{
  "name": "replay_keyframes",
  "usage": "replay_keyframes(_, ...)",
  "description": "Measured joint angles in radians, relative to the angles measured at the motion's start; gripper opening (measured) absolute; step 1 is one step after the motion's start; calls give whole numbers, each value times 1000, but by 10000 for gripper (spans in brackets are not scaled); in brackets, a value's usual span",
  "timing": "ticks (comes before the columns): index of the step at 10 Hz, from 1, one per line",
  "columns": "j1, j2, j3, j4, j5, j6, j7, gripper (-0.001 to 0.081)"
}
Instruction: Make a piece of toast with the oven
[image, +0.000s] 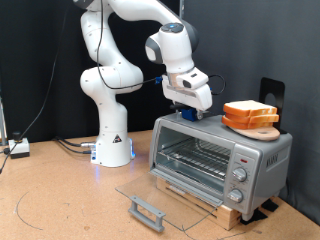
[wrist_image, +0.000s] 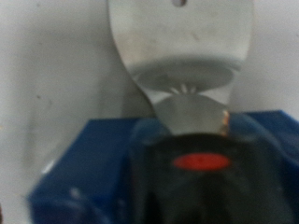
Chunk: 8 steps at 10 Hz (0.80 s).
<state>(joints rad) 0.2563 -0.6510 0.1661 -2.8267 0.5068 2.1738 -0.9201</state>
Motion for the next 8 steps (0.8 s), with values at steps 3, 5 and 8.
replay_keyframes(3, 0, 0, -2, 1, 10, -12, 0, 809)
replay_keyframes(5, 0, 0, -2, 1, 16, -12, -1, 809)
replay_keyframes(8, 1, 0, -2, 1, 20, -12, -2, 809)
